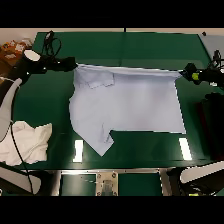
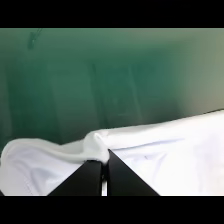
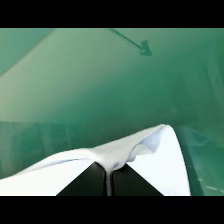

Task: Fold the shirts.

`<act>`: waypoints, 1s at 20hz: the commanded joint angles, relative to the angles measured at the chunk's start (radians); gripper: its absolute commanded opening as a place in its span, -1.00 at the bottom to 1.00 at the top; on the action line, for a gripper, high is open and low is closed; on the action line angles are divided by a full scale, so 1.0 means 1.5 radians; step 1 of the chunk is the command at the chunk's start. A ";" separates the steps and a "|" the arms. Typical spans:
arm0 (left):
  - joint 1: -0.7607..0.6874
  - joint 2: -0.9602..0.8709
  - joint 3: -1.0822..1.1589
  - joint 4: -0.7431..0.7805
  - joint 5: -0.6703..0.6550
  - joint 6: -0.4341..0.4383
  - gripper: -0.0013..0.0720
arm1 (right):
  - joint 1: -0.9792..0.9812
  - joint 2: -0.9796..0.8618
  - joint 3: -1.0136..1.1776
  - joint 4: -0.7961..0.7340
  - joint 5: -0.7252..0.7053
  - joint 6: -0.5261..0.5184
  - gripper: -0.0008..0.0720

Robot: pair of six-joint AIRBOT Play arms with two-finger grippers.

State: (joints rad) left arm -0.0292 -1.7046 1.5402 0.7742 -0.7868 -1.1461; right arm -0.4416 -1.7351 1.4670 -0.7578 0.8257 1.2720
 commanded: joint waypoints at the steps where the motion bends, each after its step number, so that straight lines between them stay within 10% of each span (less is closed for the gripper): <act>1: 0.000 -0.008 0.002 0.061 -0.090 -0.021 -0.89 | -0.012 -0.019 0.022 -0.085 0.079 0.003 -0.94; 13: -0.001 -0.008 -0.095 0.096 -0.197 -0.107 -0.88 | -0.019 -0.019 -0.046 -0.196 0.174 0.020 -0.82; 14: -0.001 -0.008 -0.094 0.082 -0.212 -0.108 -0.72 | -0.020 -0.019 -0.041 -0.197 0.185 0.023 -0.50; 15: -0.001 -0.007 -0.090 0.077 -0.236 -0.110 0.14 | -0.025 -0.018 -0.028 -0.212 0.213 0.039 -0.45; 16: 0.004 -0.007 -0.080 0.078 -0.267 -0.124 0.39 | -0.033 -0.015 -0.012 -0.241 0.247 0.068 -0.45; 20: 0.037 -0.005 -0.031 0.080 -0.436 -0.153 0.39 | -0.072 0.035 0.010 -0.326 0.359 0.136 -0.94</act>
State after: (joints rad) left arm -0.0006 -1.7145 1.4574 0.9054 -1.2602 -1.3392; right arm -0.5171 -1.7264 1.4647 -1.1618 1.2381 1.4036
